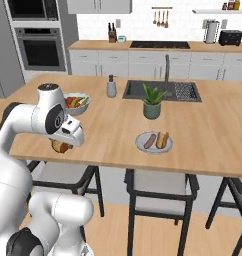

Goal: Place one bun and one sausage from the bowl on each plate.

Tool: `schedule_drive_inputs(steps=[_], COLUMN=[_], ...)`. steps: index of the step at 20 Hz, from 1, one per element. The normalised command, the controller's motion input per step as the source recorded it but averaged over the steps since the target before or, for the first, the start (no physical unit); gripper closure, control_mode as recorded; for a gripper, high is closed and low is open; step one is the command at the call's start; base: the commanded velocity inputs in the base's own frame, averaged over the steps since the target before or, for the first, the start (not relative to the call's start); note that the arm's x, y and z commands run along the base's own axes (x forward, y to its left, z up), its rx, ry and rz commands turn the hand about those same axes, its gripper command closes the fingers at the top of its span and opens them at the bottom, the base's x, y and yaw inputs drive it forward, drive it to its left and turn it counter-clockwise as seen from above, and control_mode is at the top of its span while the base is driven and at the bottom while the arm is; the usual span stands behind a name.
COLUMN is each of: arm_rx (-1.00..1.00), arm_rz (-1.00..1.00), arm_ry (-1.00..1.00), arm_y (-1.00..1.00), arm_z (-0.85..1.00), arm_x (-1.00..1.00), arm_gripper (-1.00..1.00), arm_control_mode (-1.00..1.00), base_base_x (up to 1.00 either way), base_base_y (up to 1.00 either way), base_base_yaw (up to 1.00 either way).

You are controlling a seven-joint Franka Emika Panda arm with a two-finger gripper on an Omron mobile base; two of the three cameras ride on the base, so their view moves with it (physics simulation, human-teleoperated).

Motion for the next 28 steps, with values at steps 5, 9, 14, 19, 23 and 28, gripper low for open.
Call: schedule_drive_inputs(steps=[5, 9, 14, 19, 23, 28], arm_rx=[0.0, 0.0, 0.0, 0.0, 0.0, 0.0], arm_rz=[0.0, 0.0, 0.0, 0.0, 0.05, 0.0], arm_ry=[0.0, 0.0, 0.0, 0.03, 0.18, 0.24], arm_y=[0.0, 0.0, 0.0, 0.0, -0.33, -0.77], arm_z=[0.0, 0.0, 0.0, 0.0, -0.25, -0.46], arm_x=[0.0, 0.0, 0.0, 0.35, 1.0, 1.0], arm_gripper=[1.0, 1.0, 1.0, 1.0, 1.0, 1.0], arm_control_mode=[1.0, 1.0, 1.0, -1.0, -1.0, -1.0], base_base_x=[0.29, 0.64, 0.58, 0.0, 0.0, 0.0], base_base_y=[1.0, 0.75, 0.07, 0.0, 0.0, 0.0], base_base_yaw=[0.0, 0.01, 0.0, 0.0, 0.0, 0.0])
